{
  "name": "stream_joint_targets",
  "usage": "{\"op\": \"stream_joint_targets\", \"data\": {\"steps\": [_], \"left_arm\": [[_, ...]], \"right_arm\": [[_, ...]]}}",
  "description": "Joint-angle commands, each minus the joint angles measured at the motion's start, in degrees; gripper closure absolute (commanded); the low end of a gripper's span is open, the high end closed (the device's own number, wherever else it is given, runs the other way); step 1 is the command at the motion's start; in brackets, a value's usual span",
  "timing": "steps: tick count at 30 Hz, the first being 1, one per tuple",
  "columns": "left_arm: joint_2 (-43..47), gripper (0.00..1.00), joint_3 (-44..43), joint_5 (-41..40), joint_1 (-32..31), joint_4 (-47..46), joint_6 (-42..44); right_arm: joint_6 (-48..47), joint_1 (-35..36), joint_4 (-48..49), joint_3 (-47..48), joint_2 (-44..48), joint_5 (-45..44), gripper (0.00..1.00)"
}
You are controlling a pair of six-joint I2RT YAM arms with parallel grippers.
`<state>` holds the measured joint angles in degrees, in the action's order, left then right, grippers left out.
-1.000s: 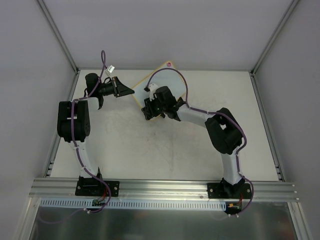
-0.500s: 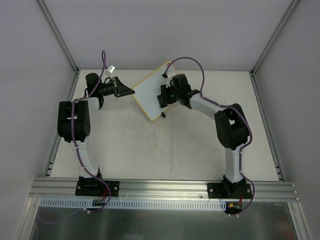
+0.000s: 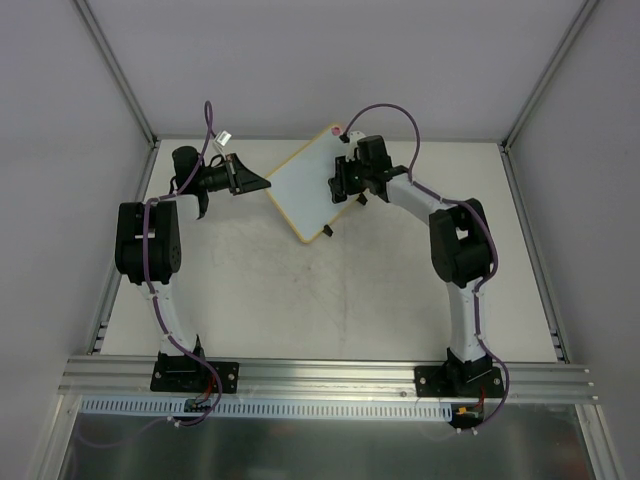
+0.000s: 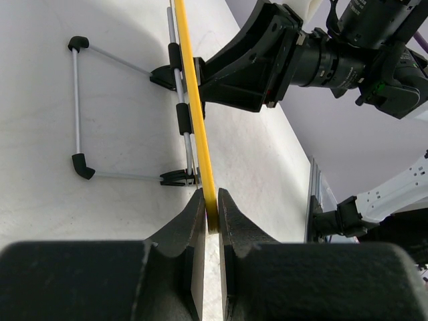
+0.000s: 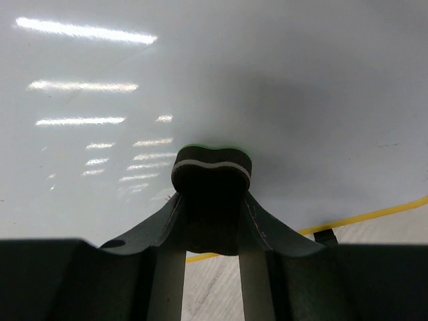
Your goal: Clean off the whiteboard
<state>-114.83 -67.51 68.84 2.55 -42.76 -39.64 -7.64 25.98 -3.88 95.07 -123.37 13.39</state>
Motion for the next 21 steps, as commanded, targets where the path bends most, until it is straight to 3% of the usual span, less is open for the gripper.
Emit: {"op": "stream_joint_targets", "data": {"steps": [1,9,21], "left_arm": [[2.7,1.00,1.0,5.9,-1.8,-1.1,0.6],[2.7,1.00,0.6,5.9,-1.9,-1.0,0.4],[2.8,1.00,0.7,5.7,-1.8,-1.1,0.4]], "right_arm": [[0.0,-1.5,-1.2,2.1,-1.2,-1.3,1.00],[-0.6,-0.8,-3.0,1.6,-0.7,1.8,1.00],[-0.9,5.9,-6.1,-0.5,-0.6,3.3,1.00]]}}
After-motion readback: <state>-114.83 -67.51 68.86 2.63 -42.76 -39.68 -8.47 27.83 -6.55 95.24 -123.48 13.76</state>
